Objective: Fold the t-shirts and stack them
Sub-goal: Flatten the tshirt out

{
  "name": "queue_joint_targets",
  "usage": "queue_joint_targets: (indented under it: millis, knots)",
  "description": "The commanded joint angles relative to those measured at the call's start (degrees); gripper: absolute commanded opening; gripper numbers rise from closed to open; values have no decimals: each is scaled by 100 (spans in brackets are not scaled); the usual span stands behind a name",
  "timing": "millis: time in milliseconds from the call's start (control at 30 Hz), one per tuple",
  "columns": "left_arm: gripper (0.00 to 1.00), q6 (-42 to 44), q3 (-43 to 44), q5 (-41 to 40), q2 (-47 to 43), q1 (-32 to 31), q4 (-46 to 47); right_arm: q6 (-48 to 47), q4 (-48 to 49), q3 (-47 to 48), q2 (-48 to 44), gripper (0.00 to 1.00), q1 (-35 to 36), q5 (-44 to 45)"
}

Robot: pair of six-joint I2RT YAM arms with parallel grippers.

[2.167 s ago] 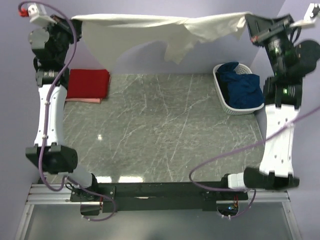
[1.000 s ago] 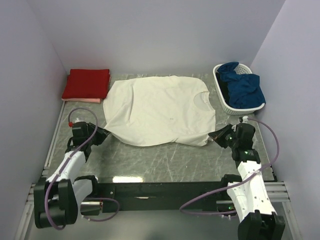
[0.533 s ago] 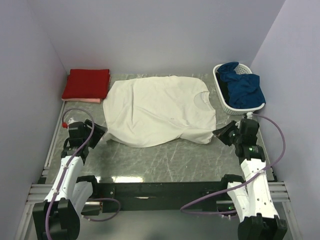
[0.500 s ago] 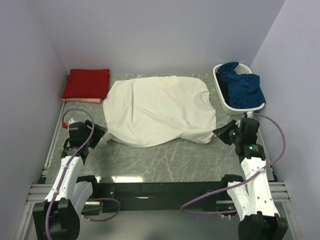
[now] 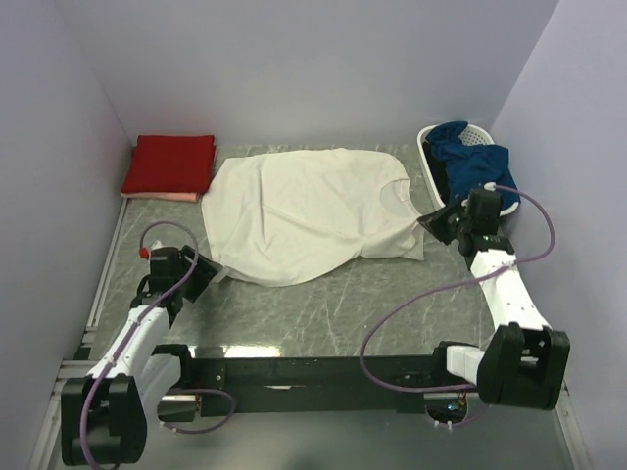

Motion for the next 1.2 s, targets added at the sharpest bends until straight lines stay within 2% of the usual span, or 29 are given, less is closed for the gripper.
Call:
queue_joint_targets:
  millis: [0, 133, 233, 267, 467, 567, 667, 767, 933, 1067, 1167]
  knots:
    - [70, -116, 19, 0, 277, -359, 708, 134, 661, 556, 358, 0, -34, -61]
    - [62, -161, 221, -27, 778, -544, 1121, 117, 688, 723, 543, 0, -34, -52]
    - [50, -117, 502, -71, 1095, -703, 1306, 117, 714, 715, 508, 0, -34, -87]
    - [44, -73, 668, -79, 1183, -738, 1316, 117, 731, 698, 482, 0, -34, -79]
    - [24, 120, 1205, -80, 1614, -870, 1264, 29, 653, 758, 412, 0, -34, -52]
    - [18, 121, 1398, 43, 1579, -870, 1010, -41, 530, 864, 403, 0, -34, 9]
    - [18, 129, 1566, -61, 1509, -861, 588, -85, 442, 917, 359, 0, -34, 53]
    - [25, 200, 1768, -150, 1570, -739, 420, -50, 503, 943, 411, 0, -34, 80]
    - [34, 401, 2137, 227, 2474, -536, 675, -50, 635, 1040, 903, 0, -34, -43]
    - [49, 578, 2384, 176, 2757, -527, 517, -147, 617, 1172, 1299, 0, -34, -114]
    - [60, 482, 2087, -271, 2293, -536, 350, -155, 757, 1137, 1448, 0, -34, -122]
